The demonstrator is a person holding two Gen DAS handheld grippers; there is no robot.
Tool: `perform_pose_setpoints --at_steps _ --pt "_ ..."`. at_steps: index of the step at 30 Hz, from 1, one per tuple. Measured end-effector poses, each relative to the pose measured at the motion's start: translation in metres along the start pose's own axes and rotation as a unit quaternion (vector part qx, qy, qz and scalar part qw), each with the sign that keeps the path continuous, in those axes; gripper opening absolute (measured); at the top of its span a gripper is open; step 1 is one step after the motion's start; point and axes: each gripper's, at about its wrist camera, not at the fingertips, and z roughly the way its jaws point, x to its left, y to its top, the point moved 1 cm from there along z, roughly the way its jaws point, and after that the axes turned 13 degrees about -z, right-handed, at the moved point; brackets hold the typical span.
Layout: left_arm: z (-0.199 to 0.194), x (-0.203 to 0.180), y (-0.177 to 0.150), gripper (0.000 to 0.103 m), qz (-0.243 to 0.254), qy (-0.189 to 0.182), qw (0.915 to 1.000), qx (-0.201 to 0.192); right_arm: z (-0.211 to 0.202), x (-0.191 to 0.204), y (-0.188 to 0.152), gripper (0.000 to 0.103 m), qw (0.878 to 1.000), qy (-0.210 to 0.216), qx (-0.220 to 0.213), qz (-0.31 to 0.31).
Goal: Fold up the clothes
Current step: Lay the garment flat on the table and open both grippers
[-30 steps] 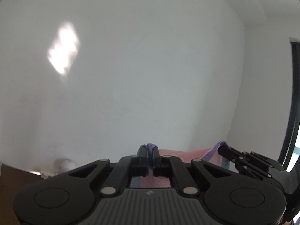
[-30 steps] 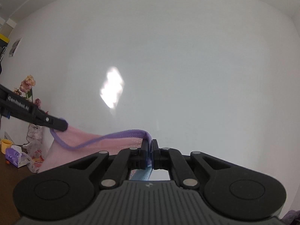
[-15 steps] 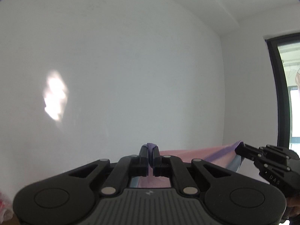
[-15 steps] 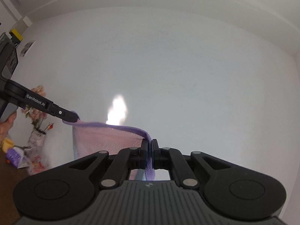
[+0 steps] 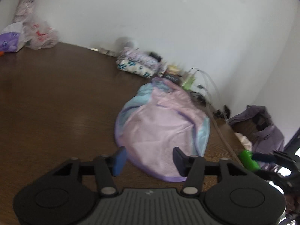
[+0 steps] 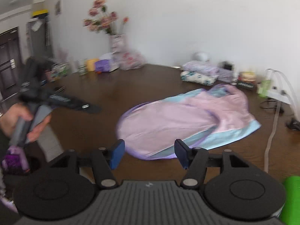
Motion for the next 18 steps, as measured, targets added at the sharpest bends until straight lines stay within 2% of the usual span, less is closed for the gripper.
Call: perform_pose_setpoints --at_steps 2,3,4,7,8,9,11,13,14,16,17,18 --pt "0.022 -0.025 -0.008 0.076 0.035 -0.029 0.9989 0.014 0.017 -0.028 0.007 0.06 0.996 -0.083 0.021 -0.004" --pt "0.036 -0.038 -0.013 0.075 0.052 -0.034 0.9976 0.03 0.028 -0.037 0.011 0.06 0.993 -0.109 0.031 -0.015" --pt "0.052 -0.05 -0.02 0.075 0.069 -0.035 0.9959 0.048 0.045 -0.048 0.012 0.059 0.993 -0.11 0.036 -0.013" --pt "0.088 -0.07 -0.038 0.063 0.115 -0.024 0.9893 0.087 0.094 -0.081 0.013 0.056 0.993 -0.105 0.054 0.007" --pt "0.098 -0.074 -0.046 0.052 0.131 -0.021 0.9863 0.098 0.11 -0.091 0.012 0.048 0.993 -0.098 0.063 0.021" --pt "0.107 -0.076 -0.05 0.041 0.138 -0.011 0.9844 0.109 0.133 -0.1 0.012 0.046 0.993 -0.092 0.07 0.029" --pt "0.12 -0.075 -0.059 0.026 0.15 0.007 0.9798 0.132 0.162 -0.111 0.012 0.039 0.992 -0.084 0.09 0.035" --pt "0.119 -0.07 -0.066 0.016 0.154 0.007 0.9779 0.141 0.182 -0.119 0.012 0.037 0.991 -0.08 0.102 0.031" --pt "0.118 -0.067 -0.069 0.007 0.155 0.006 0.9772 0.145 0.194 -0.124 0.011 0.034 0.99 -0.081 0.114 0.03" --pt "0.112 -0.055 -0.069 0.004 0.14 0.002 0.9793 0.146 0.206 -0.127 0.009 0.027 0.988 -0.084 0.129 0.03" --pt "0.108 -0.047 -0.068 0.002 0.128 -0.003 0.9808 0.147 0.211 -0.127 0.008 0.015 0.987 -0.082 0.139 0.03" --pt "0.101 -0.039 -0.065 0.002 0.122 -0.006 0.9812 0.15 0.211 -0.123 0.006 0.009 0.985 -0.078 0.148 0.031"
